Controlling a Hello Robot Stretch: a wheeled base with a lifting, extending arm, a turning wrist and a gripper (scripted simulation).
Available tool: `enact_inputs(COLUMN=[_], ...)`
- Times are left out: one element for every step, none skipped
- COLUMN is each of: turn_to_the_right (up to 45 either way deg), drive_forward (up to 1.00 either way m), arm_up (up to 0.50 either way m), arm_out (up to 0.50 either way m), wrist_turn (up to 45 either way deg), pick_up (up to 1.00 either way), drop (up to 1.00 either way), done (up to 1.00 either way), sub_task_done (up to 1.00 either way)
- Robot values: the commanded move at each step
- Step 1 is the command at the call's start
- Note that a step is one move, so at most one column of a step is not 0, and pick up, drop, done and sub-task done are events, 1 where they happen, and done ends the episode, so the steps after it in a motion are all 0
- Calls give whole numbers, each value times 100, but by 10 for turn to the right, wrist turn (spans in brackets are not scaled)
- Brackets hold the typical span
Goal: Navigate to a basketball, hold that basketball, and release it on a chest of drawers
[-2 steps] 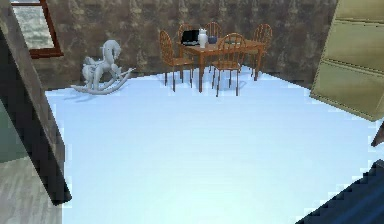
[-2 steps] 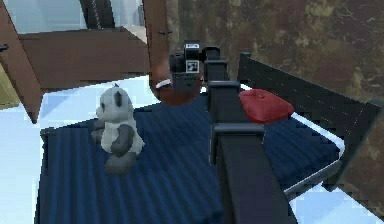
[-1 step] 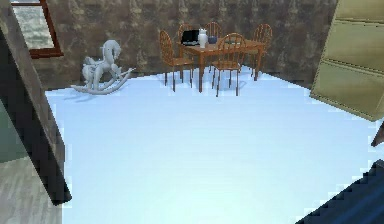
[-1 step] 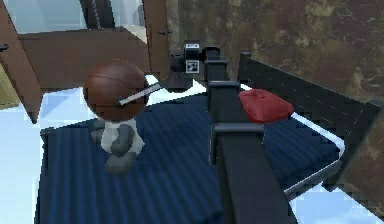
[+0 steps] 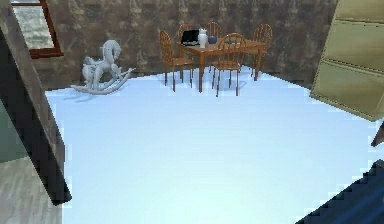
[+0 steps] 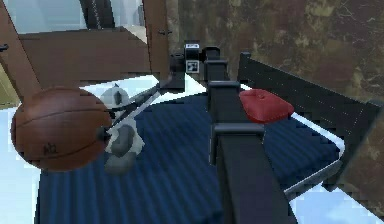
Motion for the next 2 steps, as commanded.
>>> enact_inputs(turn_to_the_right=[0,0], drive_forward=[0,0], arm_up=[0,0], arm_out=[0,-38], wrist_turn=[-270,0], pick_up=[0,0], drop=[0,0], done=[0,0], sub_task_done=[0,0])
